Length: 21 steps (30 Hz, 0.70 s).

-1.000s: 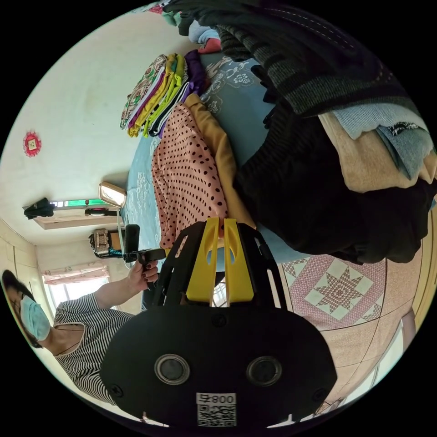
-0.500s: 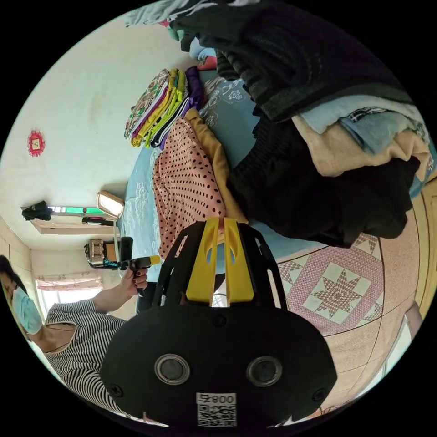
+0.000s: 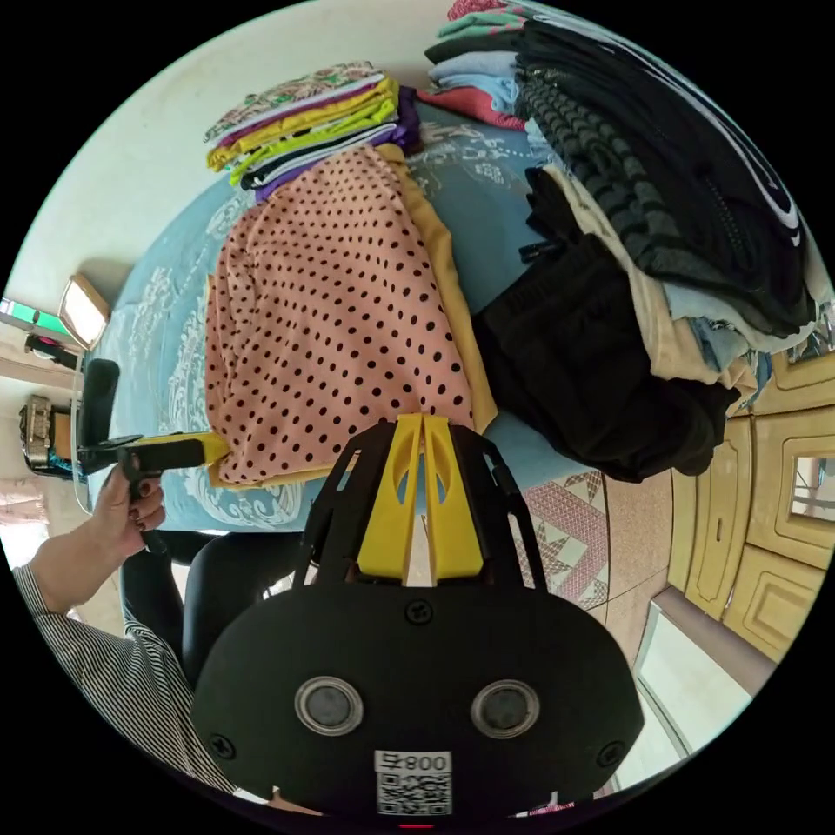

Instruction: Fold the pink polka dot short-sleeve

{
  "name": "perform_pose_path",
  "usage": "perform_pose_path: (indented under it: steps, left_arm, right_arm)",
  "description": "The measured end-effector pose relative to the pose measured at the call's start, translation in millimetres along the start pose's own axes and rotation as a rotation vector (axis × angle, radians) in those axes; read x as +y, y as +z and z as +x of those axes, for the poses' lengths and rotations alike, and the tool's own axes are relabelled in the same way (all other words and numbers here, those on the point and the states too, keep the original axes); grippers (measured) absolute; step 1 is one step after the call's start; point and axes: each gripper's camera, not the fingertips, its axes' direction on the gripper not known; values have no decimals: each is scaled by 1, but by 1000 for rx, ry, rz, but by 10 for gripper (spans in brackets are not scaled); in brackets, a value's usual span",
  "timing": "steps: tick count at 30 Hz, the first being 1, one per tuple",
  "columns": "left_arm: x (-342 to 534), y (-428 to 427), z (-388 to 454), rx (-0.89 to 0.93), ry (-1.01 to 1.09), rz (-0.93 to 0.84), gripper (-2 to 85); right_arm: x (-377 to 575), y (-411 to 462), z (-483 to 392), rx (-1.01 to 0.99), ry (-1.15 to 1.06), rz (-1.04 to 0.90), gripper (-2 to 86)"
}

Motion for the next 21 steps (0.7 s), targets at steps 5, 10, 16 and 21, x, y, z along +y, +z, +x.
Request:
perform_pose_path:
  steps: [5,10,16,21]
  left_arm:
    - [41,-52,25,-86,166,40,3]
    - [84,-84,27,-422,239,4,2]
    - [123,-73,33,-636,352,-73,2]
    - [140,-82,39,-657,395,-75,2]
  right_arm:
    - [7,-27,-13,9,17,75,1]
    - [12,-76,-36,-93,9,264,3]
    - [-43,-118,-103,-175,-116,395,17]
    - [-124,-147,-172,-203,-246,462,42]
